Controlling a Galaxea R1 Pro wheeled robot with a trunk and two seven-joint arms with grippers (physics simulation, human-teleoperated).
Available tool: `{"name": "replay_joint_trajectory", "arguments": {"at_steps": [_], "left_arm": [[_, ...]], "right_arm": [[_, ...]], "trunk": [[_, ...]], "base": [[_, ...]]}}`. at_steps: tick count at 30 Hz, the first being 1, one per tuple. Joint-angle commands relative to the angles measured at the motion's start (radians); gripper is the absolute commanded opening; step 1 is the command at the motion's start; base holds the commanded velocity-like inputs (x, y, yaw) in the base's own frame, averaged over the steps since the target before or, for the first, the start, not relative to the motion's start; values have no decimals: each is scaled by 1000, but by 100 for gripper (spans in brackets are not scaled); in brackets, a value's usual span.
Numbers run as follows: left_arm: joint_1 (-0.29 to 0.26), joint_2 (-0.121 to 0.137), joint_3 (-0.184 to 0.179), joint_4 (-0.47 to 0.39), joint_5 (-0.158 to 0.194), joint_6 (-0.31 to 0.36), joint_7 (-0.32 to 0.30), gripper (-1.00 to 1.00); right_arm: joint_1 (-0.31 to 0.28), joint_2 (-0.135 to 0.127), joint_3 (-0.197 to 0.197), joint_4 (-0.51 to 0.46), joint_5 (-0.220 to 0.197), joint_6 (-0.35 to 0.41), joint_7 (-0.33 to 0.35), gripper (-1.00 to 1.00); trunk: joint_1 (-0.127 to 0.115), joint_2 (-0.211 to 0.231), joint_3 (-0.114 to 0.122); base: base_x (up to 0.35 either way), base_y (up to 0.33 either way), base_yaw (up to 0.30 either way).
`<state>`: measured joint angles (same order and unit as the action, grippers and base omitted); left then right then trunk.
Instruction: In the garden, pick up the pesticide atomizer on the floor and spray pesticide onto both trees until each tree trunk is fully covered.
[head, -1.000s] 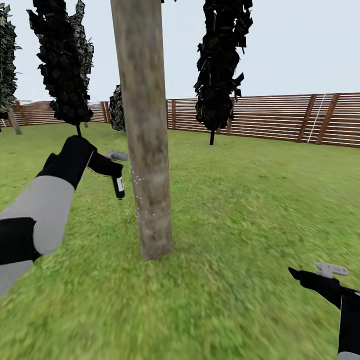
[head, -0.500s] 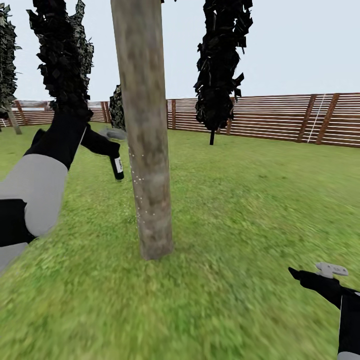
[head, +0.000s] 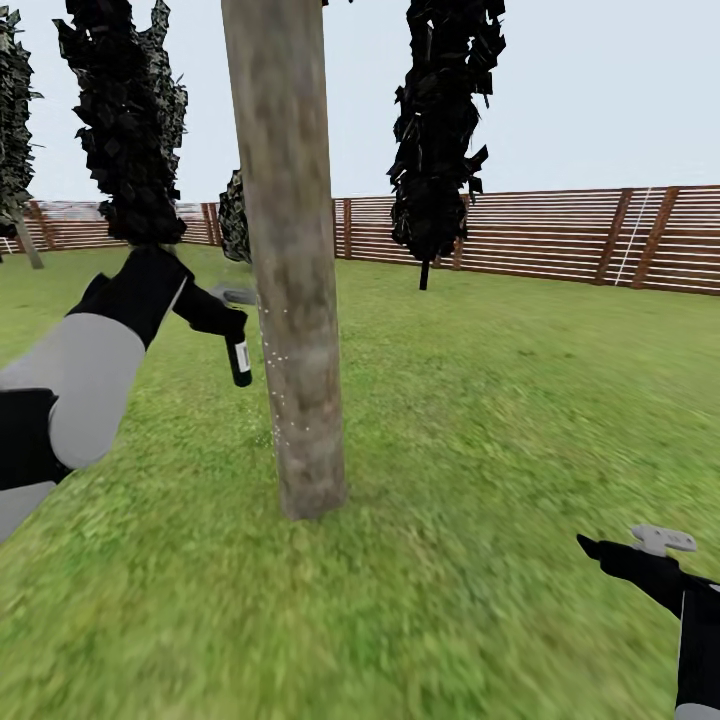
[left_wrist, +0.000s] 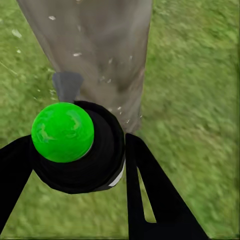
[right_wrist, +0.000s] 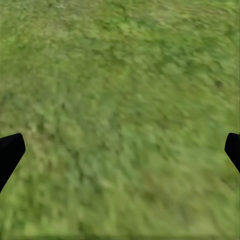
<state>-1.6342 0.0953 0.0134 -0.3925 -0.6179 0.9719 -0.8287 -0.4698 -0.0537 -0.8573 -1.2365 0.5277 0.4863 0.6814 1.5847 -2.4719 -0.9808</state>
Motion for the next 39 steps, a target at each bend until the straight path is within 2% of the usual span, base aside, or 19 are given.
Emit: {"name": "replay_joint_trajectory", "arguments": {"at_steps": [1,5,9,10,12,25,27,30,34,36,39], "left_arm": [[2,0,0,5,1,-2,1,-100],[8,1,0,45,1,-14,2,-100],[10,1,0,146,1,-88,3,-100],[11,1,0,193,0,-112,5,-100],[14,1,0,226,0,-141,6,-100],[229,0,0,244,0,-271,18,-100],[258,0,0,244,0,-286,51,-100],[307,-10,2,245,5,-308,150,-100],[369,-31,2,245,7,-352,177,-100],[410,-43,3,245,7,-370,215,-100],[448,-48,4,244,10,-382,272,-100]], "right_arm": [[0,0,0,0,0,0,0,100],[0,0,0,0,0,0,0,100],[-1,0,0,-1,0,0,0,100],[0,0,0,-1,0,0,0,100],[0,0,0,-1,0,0,0,100],[0,0,1,-1,0,0,0,100],[0,0,1,-1,0,0,1,100],[0,0,1,-1,0,0,0,100],[0,0,1,-1,0,0,1,100],[0,0,2,-1,0,0,0,100],[0,0,3,-1,0,0,0,100]], "trunk": [[0,0,0],[0,0,0],[0,0,0],[0,0,0],[0,0,0],[0,0,0],[0,0,0],[0,0,0],[0,0,0],[0,0,0],[0,0,0]], "base": [[0,0,0],[0,0,0],[0,0,0],[0,0,0],[0,0,0],[0,0,0],[0,0,0],[0,0,0],[0,0,0],[0,0,0],[0,0,0]]}}
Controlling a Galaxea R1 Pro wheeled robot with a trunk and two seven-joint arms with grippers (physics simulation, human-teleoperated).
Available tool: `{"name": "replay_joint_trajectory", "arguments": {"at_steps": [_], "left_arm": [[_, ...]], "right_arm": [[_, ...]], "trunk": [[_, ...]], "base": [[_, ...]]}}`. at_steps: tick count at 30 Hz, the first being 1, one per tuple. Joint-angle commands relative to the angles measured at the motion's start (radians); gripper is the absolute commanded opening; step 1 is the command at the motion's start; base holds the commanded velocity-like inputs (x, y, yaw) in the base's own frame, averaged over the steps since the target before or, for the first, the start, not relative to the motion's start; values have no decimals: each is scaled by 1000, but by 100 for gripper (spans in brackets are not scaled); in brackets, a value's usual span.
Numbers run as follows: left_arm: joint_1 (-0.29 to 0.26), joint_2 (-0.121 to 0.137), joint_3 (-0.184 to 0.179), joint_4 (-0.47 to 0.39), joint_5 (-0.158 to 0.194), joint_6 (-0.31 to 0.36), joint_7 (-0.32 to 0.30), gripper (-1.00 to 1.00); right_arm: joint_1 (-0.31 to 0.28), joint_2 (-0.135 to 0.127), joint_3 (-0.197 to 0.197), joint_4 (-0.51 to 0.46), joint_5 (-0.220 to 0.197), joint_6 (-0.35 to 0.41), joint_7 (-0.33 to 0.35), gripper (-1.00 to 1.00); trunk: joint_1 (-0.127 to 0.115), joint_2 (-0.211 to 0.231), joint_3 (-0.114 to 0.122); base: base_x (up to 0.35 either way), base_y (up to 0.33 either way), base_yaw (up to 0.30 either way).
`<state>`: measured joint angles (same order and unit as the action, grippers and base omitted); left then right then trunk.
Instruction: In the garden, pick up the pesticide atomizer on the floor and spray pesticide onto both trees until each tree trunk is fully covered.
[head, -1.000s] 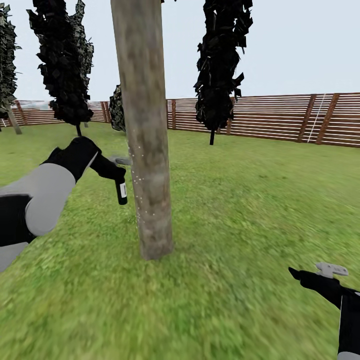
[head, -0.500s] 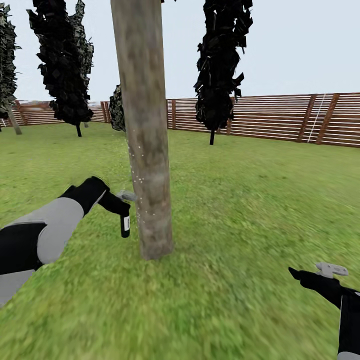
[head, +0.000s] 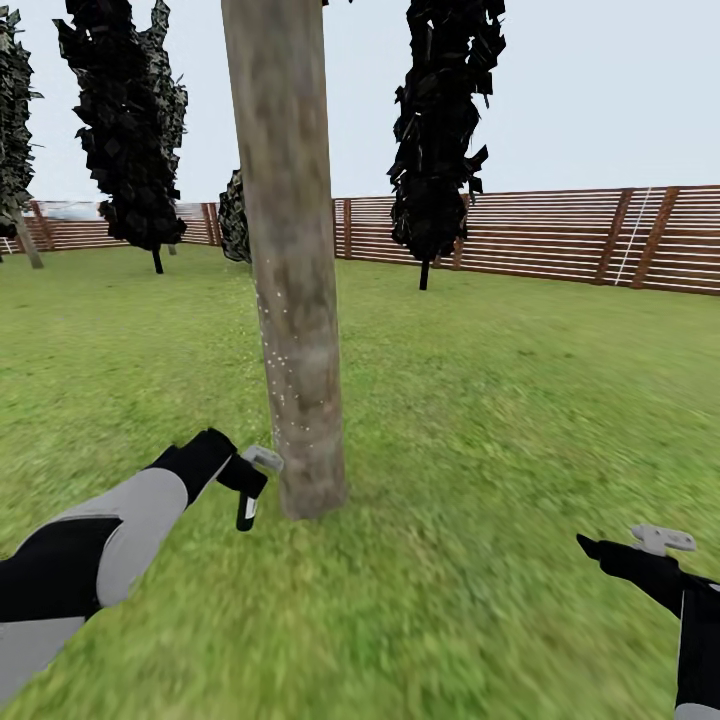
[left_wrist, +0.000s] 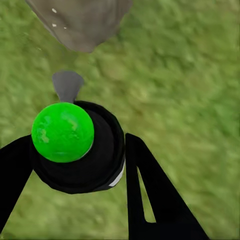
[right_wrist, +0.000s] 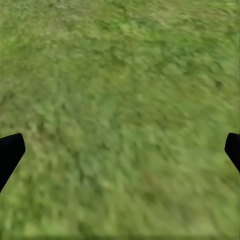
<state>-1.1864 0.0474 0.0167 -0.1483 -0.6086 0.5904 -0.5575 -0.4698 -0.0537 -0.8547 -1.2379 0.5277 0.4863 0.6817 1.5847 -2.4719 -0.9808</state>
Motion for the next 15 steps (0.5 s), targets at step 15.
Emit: {"name": "replay_joint_trajectory", "arguments": {"at_steps": [15], "left_arm": [[25,-3,2,1,106,-27,22,-100]], "right_arm": [[0,0,0,0,2,0,0,100]], "trunk": [[0,0,0]], "base": [[0,-94,85]]}}
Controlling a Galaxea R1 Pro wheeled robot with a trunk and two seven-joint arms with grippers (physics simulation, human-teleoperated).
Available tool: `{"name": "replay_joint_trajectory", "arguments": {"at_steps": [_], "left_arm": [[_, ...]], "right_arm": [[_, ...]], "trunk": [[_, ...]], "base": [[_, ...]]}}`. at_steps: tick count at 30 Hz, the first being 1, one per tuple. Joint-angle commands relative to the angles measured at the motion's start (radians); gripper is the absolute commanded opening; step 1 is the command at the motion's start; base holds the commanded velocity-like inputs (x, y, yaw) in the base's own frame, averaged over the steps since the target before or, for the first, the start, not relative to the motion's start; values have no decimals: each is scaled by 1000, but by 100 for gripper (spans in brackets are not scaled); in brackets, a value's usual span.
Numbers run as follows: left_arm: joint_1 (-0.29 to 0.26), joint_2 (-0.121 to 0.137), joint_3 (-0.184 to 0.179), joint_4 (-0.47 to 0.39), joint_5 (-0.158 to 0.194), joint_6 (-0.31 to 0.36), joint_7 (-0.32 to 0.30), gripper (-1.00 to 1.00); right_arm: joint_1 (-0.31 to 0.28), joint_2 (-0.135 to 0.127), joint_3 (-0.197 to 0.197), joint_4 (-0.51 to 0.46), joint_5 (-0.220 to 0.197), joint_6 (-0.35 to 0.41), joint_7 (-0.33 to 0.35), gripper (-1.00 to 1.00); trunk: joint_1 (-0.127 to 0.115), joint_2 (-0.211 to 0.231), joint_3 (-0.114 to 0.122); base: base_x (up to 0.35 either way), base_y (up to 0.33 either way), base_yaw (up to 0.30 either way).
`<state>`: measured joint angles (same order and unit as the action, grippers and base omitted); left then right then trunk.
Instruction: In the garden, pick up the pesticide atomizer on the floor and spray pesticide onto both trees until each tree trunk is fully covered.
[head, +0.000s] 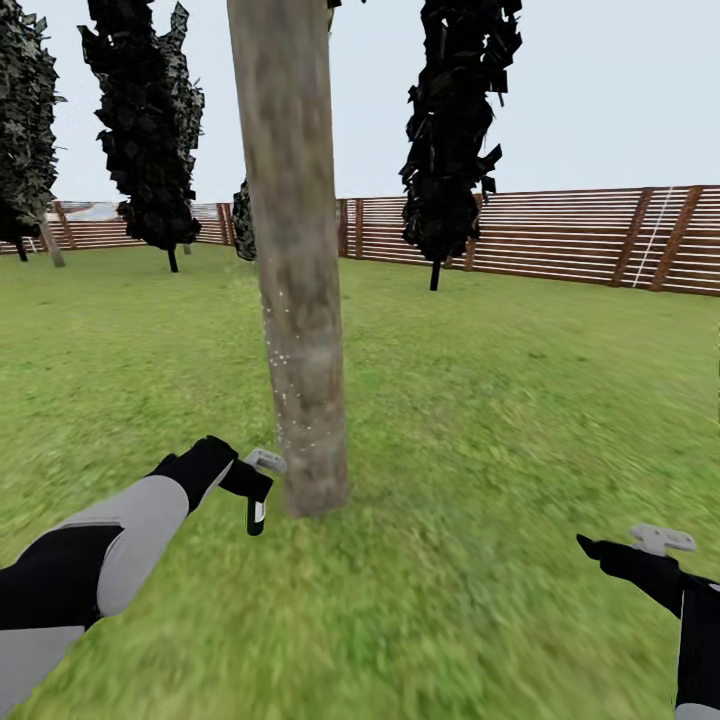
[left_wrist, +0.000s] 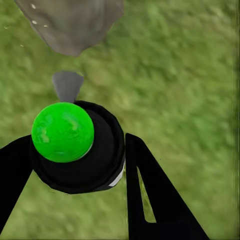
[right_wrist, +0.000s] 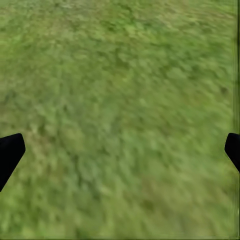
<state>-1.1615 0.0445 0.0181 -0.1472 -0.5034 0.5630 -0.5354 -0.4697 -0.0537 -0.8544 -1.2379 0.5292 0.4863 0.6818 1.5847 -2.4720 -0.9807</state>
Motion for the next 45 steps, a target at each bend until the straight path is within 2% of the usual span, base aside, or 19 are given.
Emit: {"name": "replay_joint_trajectory", "arguments": {"at_steps": [1,15,24,26,31,35,45], "left_arm": [[0,0,0,0,0,0,0,-100],[6,-12,0,0,2,0,1,-100],[8,-12,0,0,0,1,2,-100],[8,-12,0,0,-1,3,15,-100],[8,-14,0,3,0,7,103,-100],[8,-14,0,6,1,10,109,-100],[8,-23,0,6,2,11,109,-100]], "right_arm": [[0,0,0,0,0,0,0,100],[0,0,0,1,0,0,-1,100],[0,1,0,0,0,0,-1,100],[0,1,0,0,1,-4,-1,100],[0,0,1,2,5,-8,-2,100],[0,0,0,2,3,-8,-1,100],[0,0,0,0,3,-8,-1,100]], "trunk": [[0,0,0],[0,0,0],[0,0,0],[0,0,0],[0,0,0],[0,0,0],[0,0,0]], "base": [[0,-247,2],[0,-194,8],[0,-12,221],[0,0,45],[0,0,7],[0,-29,0],[0,-261,0]]}}
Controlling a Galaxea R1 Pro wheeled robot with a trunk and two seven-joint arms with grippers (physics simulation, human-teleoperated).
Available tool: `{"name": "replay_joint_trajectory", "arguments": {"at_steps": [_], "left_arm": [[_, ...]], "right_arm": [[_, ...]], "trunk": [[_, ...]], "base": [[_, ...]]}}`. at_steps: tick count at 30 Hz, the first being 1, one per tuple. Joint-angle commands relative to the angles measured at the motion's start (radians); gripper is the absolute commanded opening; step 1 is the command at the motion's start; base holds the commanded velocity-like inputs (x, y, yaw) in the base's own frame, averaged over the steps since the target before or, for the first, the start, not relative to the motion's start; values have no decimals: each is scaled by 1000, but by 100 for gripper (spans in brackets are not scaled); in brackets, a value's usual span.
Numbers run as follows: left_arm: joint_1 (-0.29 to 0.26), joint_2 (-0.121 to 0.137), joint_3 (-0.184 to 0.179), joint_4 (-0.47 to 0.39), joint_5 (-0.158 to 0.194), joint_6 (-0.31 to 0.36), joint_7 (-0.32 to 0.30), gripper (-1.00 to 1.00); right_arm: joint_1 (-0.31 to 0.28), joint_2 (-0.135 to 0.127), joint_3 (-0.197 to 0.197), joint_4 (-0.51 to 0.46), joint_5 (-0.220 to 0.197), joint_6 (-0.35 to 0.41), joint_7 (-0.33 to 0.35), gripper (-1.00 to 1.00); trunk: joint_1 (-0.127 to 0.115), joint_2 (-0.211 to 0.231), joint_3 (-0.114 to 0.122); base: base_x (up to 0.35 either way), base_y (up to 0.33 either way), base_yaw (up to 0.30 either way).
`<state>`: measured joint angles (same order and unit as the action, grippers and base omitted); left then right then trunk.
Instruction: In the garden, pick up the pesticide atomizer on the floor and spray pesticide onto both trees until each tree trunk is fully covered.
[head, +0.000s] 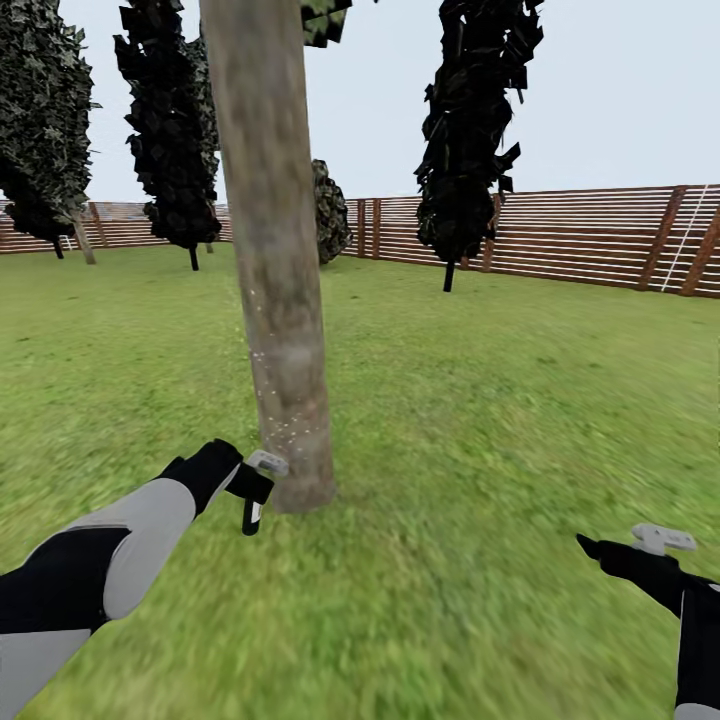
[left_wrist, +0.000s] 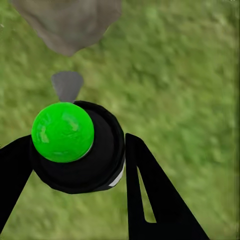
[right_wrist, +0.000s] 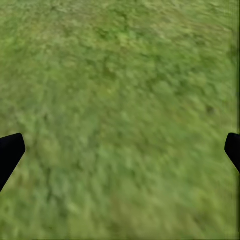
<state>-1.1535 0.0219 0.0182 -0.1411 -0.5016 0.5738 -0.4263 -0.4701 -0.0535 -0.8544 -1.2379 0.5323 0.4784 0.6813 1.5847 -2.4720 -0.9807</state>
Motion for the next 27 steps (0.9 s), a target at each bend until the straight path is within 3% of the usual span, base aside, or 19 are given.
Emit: {"name": "replay_joint_trajectory", "arguments": {"at_steps": [1,4,7,9,12,21,24,27], "left_arm": [[0,1,0,-1,0,0,1,-100],[-1,2,3,-6,-1,15,1,-100],[-1,3,4,-90,-2,136,0,-100],[-2,4,3,-151,-3,177,-1,-100],[-2,6,3,-196,-2,204,-3,-100],[-2,11,6,-211,-2,210,-3,-100],[-2,12,6,-264,-2,220,-3,-100],[-2,12,6,-385,-2,322,-4,-100]], "right_arm": [[0,1,0,0,0,0,0,100],[0,0,0,0,0,0,0,100],[0,1,0,0,0,0,0,100],[0,1,0,0,0,0,1,100],[0,1,0,0,0,0,0,100],[0,1,0,0,0,0,0,100],[0,1,0,0,0,0,0,100],[0,0,0,0,0,0,0,100]], "trunk": [[0,0,0],[0,0,0],[0,0,0],[0,0,0],[0,0,0],[0,0,0],[0,0,0],[0,0,0]], "base": [[0,-43,0],[0,-15,-92],[0,-3,-228],[0,-1,-125],[-34,16,-34],[-120,26,-2],[-3,0,0],[0,0,0]]}}
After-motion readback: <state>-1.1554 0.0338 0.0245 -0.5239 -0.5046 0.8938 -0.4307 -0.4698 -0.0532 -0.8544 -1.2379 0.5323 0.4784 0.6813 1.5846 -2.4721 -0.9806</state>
